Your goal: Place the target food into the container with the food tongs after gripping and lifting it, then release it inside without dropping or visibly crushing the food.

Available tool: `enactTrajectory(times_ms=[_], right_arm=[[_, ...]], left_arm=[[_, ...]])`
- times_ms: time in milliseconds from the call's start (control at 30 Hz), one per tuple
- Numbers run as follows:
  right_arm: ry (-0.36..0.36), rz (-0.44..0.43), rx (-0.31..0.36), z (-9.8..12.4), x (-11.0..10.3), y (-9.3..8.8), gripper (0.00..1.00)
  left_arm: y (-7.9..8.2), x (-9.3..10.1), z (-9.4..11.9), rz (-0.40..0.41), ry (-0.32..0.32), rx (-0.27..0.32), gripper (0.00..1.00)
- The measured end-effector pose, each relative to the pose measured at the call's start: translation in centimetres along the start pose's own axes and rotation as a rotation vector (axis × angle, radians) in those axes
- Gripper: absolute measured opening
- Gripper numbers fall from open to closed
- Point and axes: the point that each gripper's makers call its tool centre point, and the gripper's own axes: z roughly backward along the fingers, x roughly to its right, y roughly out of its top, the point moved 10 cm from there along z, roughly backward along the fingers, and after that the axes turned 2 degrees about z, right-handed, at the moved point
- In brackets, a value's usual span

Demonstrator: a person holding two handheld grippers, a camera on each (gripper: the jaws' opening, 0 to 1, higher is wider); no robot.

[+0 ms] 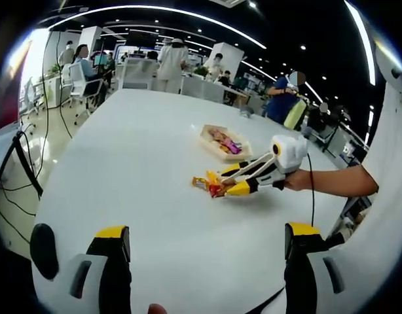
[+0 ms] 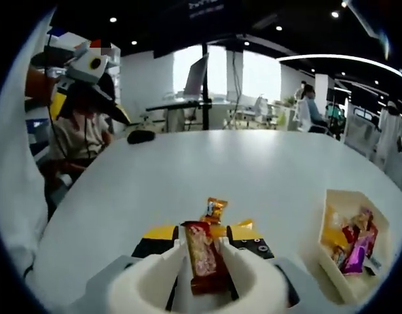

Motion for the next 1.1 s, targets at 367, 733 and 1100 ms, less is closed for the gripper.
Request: enactTrajectory(times_ms=[367,733,1100], right_arm=[[-0.052,-0.12,-0.015,-0.3,0.2,-0.2,0.24],[-0.108,-0.135,-0.06,-0.6,0.0,0.3,0.22],[-0.203,-0.215,-0.039,2.1,-0.6,1.8,0.23]], left_arm=[[0.2,0.2,-0.2,-0.005,0.003,-0.005,0.98],[0.8,0.8,0.2,-0.028,-0.006,0.01,0.98],[2.1,1.3,2.0,-0.075,-0.025,0.06,0.98]])
